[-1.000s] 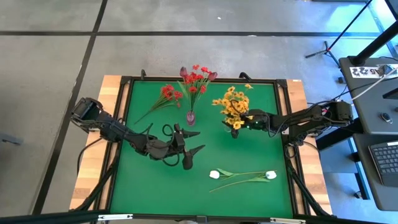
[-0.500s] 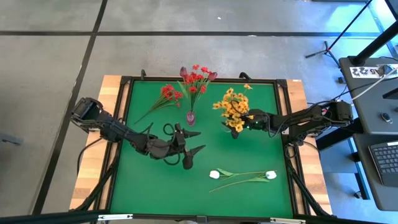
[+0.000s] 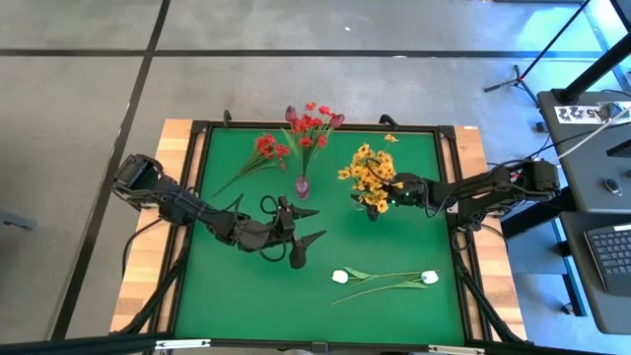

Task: Sort flowers into vase by color
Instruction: Adjust the transparent vase

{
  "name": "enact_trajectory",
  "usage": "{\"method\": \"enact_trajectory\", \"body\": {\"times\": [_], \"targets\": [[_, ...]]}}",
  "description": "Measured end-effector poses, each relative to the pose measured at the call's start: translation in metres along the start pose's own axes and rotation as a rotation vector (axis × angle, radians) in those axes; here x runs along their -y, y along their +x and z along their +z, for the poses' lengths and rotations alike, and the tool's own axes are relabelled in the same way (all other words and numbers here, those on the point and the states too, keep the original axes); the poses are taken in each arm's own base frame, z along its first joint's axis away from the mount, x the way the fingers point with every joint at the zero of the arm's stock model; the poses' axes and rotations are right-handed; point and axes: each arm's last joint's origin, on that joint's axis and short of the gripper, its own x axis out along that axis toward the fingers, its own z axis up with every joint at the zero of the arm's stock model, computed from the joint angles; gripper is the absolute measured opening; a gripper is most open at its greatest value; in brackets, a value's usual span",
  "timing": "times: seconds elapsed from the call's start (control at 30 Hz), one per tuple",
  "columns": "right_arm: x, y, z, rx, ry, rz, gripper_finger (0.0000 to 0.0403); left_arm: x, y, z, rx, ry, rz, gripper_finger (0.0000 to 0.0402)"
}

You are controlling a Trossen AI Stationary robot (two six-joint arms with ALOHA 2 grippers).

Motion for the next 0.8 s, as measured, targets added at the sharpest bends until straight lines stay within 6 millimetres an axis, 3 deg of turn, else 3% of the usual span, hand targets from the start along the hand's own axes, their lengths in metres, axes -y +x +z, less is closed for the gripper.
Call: {"method": "enact_trajectory", "body": {"times": [0.37, 0.8], "targets": [[-0.003, -0.014, 0.017, 0.078, 0.005, 0.037, 0.0240, 0.000, 0.000, -0.003, -0.020, -0.003, 0.004, 0.0266], [-0.003, -0.033, 0.025, 0.070, 0.007, 0.024, 0.0360, 0.000, 0.000, -0.002, -0.020, -0.004, 0.004, 0.0266]]}}
